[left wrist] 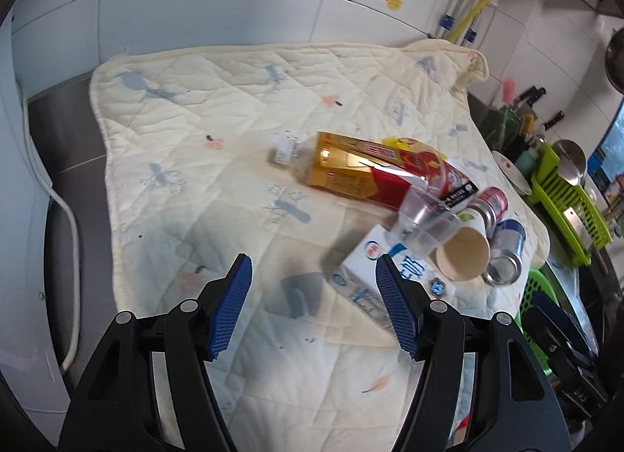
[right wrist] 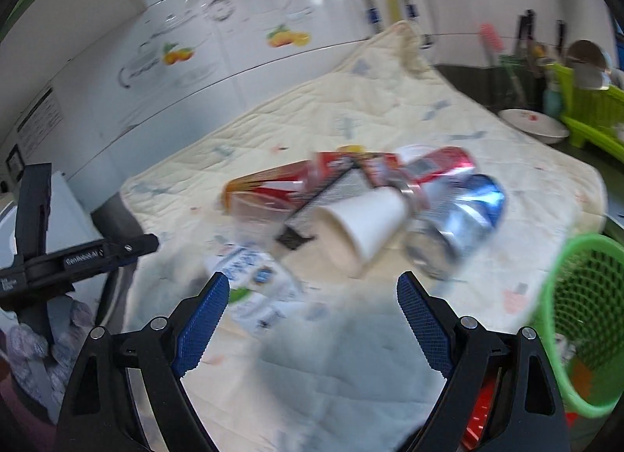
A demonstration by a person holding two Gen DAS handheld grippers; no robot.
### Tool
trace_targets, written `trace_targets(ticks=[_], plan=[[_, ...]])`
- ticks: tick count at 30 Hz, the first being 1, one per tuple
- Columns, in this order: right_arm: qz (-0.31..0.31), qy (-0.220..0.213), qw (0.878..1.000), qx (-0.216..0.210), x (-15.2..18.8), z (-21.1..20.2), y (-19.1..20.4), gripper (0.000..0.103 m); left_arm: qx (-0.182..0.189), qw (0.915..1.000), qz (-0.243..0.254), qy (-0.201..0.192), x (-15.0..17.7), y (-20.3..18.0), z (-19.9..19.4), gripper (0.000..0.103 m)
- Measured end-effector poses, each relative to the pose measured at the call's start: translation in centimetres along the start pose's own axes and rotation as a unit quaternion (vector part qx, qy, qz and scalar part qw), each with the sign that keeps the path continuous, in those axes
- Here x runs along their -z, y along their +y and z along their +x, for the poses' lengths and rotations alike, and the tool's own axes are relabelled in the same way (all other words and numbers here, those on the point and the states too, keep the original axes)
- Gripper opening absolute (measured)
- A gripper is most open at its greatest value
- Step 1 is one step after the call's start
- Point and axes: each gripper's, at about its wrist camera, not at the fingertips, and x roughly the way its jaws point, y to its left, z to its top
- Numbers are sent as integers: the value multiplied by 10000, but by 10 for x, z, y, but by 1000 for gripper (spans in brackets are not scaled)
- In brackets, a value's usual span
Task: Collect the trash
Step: 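Move both grippers back over the trash pile on the mat, then grasp the clear plastic cup with the right gripper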
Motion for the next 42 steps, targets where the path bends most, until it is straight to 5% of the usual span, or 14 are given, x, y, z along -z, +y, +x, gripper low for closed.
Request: trace_targets(ticks=[11, 27, 32, 38, 42], plan=[[389, 401, 9964, -631, -31, 68, 28, 85, 8, 9998, -189, 35, -1, 25, 4, 66], [721, 598, 9948, -391, -45, 124, 26, 84, 35, 9996, -271, 116, -2, 38, 12, 66], [859, 616, 9939, -315, -47, 132, 21, 79, 29, 9995, -291, 136, -2, 40, 13, 66], [942, 617, 9931, -322, -47, 134, 20, 59, 26, 9995, -282, 143, -1, 40, 13, 66], [917, 511, 9938, -354, -46, 127, 20, 58, 14, 9995, -265, 158, 0, 37, 13, 66]])
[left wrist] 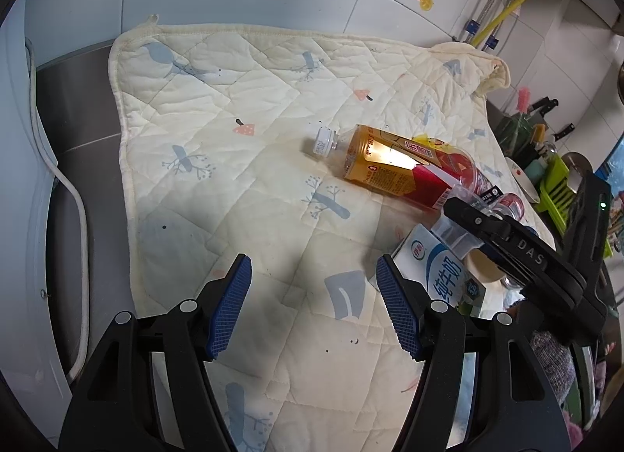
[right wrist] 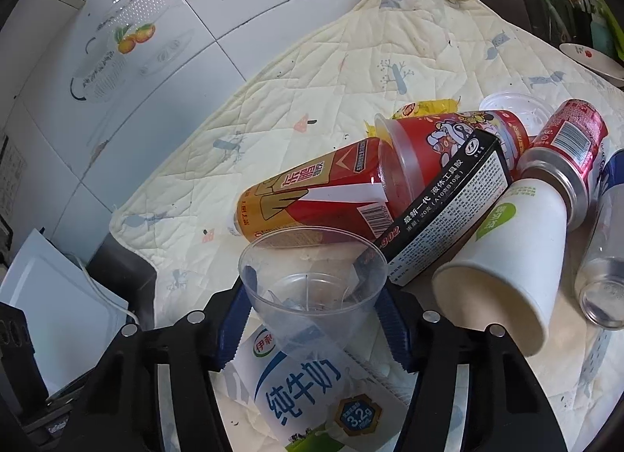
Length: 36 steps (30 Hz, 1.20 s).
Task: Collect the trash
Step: 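Grasp the clear plastic cup with the right gripper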
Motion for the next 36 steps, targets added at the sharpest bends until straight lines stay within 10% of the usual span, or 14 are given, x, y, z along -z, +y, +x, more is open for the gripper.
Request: trace_targets(ticks=[11, 36], plan=[[-543, -527, 9971, 42, 9, -66, 1, 58, 65, 9998, 41, 162, 6, -29, -1, 71], [-98, -1234, 9899, 698, 59, -182, -135, 58, -499, 9863, -1061, 1162, 9, -117, 68, 77]])
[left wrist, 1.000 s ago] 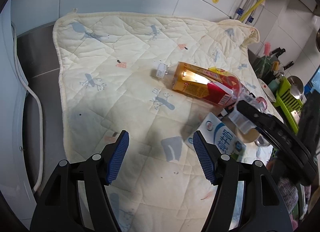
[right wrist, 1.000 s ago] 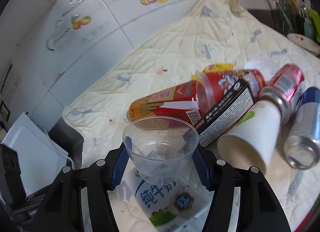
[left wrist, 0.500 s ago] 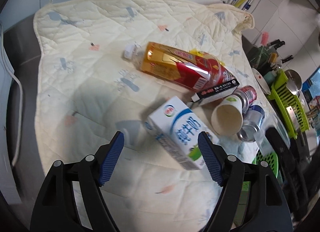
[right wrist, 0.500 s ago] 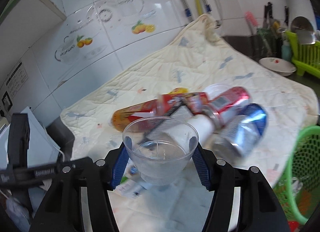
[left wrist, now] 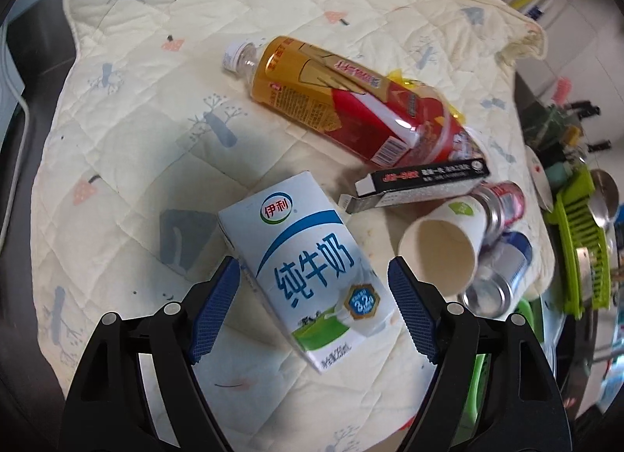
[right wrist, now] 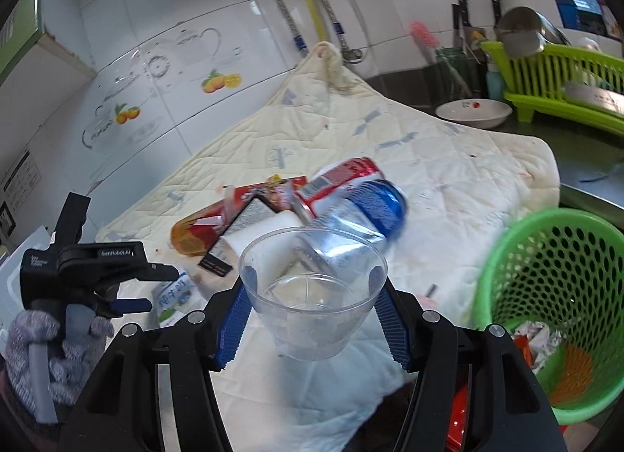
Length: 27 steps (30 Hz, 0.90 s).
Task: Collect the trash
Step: 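Grasp the clear plastic cup with the right gripper, then grasp the white milk carton with the left gripper while the right holds the cup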
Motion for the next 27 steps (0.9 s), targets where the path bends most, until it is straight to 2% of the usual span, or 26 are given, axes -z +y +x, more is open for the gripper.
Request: trace_targets(ticks=[7, 12, 19, 27], plan=[[-1, -6, 10000, 95, 6, -2, -12, 58, -353, 9987, -366, 49, -9, -4, 14, 80], [37, 3, 9999, 108, 8, 0, -16, 58, -697, 9966, -428, 137, -9, -4, 26, 80], [32, 45, 9999, 136, 11, 2, -15, 58, -624, 9962, -556, 225, -10, 2, 32, 81], [9, 89, 9997, 205, 16, 1, -12, 58, -673, 9965, -388, 300, -11, -5, 40, 81]])
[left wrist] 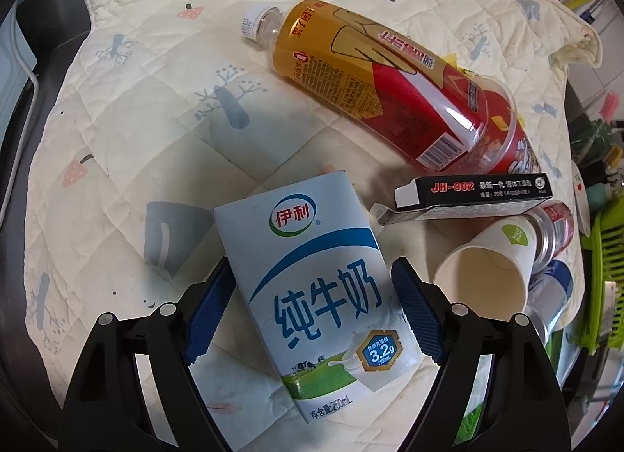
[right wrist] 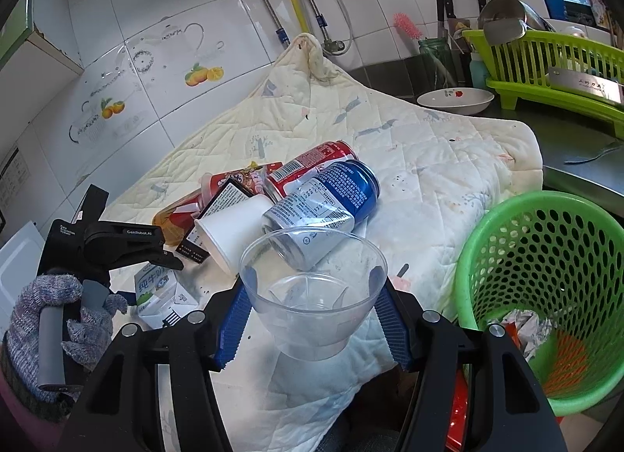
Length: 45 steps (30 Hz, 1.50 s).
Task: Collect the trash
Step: 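Grasp the white milk carton with the left gripper while the right holds the cup, then drop the cup into the green basket with the right gripper while the left drops the carton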
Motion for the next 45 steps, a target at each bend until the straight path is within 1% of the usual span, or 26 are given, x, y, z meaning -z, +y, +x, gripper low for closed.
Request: trace_targets(ticks=[2, 5, 7, 13, 18, 20, 24, 27, 31, 33, 35, 39, 41, 45], plan=[[0, 21, 10000, 17, 1, 0, 1, 58, -55, 9999, 143, 41, 1, -5, 2, 82], [-20, 18, 10000, 54, 3, -3, 2, 58, 4, 9997, 212, 89, 3, -6, 4, 82], [0, 10, 10000, 82, 3, -5, 1, 58, 92, 9994, 297, 122, 4, -5, 4, 81], [-27, -6, 9998, 210, 5, -13, 0, 58, 417, 9966, 710, 25, 11, 0, -4, 74], [-46, 7, 9993, 375, 8, -20, -1, 58, 755, 9899, 1196, -74, 22, 6, -17, 71], [-25, 10, 9990, 437, 10, -22, -2, 58, 936, 9857, 1396, -114, 27, 7, -22, 70], [2, 31, 9984, 571, 12, -24, -5, 58, 1159, 9785, 1696, -202, 32, 11, -29, 70], [36, 9, 9977, 670, 12, -28, -8, 58, 1384, 9727, 1843, -262, 35, 13, -38, 70], [103, -15, 9960, 891, 12, -35, -20, 58, 1713, 9621, 2092, -358, 42, 9, -53, 70], [192, 1, 9947, 1007, 11, -38, -31, 58, 1899, 9555, 2221, -394, 46, 5, -62, 70], [246, -2, 9925, 1198, 9, -41, -44, 58, 2020, 9507, 2315, -420, 50, -3, -68, 70], [423, 26, 9846, 1697, 5, -48, -81, 58, 2281, 9375, 2587, -471, 57, -22, -79, 70], [550, 85, 9798, 1920, 4, -49, -102, 59, 2359, 9331, 2672, -473, 60, -30, -82, 70], [758, 200, 9724, 2197, 6, -47, -134, 59, 2520, 9236, 2862, -406, 69, -52, -84, 70]])
